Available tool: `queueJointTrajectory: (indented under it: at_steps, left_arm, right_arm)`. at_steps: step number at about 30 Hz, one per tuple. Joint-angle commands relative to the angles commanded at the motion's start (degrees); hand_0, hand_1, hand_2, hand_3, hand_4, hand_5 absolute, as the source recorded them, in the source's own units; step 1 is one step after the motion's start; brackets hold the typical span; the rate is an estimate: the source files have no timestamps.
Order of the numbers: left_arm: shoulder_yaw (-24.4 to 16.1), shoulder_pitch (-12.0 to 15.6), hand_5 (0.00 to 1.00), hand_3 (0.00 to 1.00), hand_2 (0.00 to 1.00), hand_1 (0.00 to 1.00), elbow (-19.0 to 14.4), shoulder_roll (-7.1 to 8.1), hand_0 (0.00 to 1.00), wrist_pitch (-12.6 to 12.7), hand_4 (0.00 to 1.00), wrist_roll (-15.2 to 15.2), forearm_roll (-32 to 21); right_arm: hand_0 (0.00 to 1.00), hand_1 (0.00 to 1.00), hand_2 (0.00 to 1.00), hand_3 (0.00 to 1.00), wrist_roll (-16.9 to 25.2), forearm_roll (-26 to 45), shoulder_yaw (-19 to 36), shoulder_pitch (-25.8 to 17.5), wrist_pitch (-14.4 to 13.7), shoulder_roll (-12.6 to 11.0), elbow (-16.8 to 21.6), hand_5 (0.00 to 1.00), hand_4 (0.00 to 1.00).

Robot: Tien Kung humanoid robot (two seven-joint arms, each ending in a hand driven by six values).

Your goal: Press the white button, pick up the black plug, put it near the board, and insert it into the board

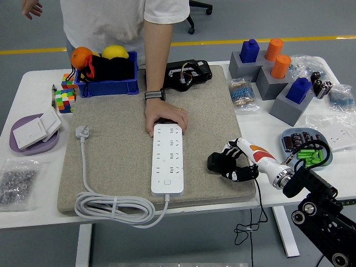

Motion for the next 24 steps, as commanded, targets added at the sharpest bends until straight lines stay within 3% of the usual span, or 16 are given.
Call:
queueJointTrajectory:
  at_steps: [9,10,15,16,24]
  left_arm:
    - [0.2,-0.1,0.501,0.807,0.782,0.802,0.0,0.12,0.833,0.0,0.602,0.1,-0.2]
    - [0.2,-0.1,0.503,0.807,0.781,0.803,0.0,0.15,0.833,0.0,0.602,0.1,-0.1]
    - [0.1,-0.2,0.503,0.807,0.781,0.803,0.0,0.29,0.833,0.0,0.602,0.1,0.0]
    - [0.2,-0.3,0.502,0.807,0.781,0.802,0.0,0.31,0.833,0.0,0.602,0.1,0.0]
    - [0.4,-0.4,0.501,0.807,0.781,0.803,0.0,0.4,0.833,-0.1,0.602,0.2,0.0]
  right_arm:
    - [0.406,0.446,0.484,0.395,1.2,0.3,-0.4,0.2,-1.0,-0.1,-0.2,0.002,0.875]
    - [0.412,0.418,0.387,0.327,1.4,0.4,-0.4,0.2,-1.2,-0.1,-0.2,0.002,0.793]
    - [0.412,0.418,0.387,0.327,1.7,0.0,-0.7,0.3,-1.9,-0.3,-0.1,0.002,0.793]
    - [0.396,0.389,0.339,0.34,1.8,0.0,-0.7,0.3,-2.0,-0.3,-0.1,0.002,0.811]
    - [0.393,0.389,0.345,0.35,2.3,0.5,-0.9,0.3,-2.5,-0.4,-0.3,0.002,0.821]
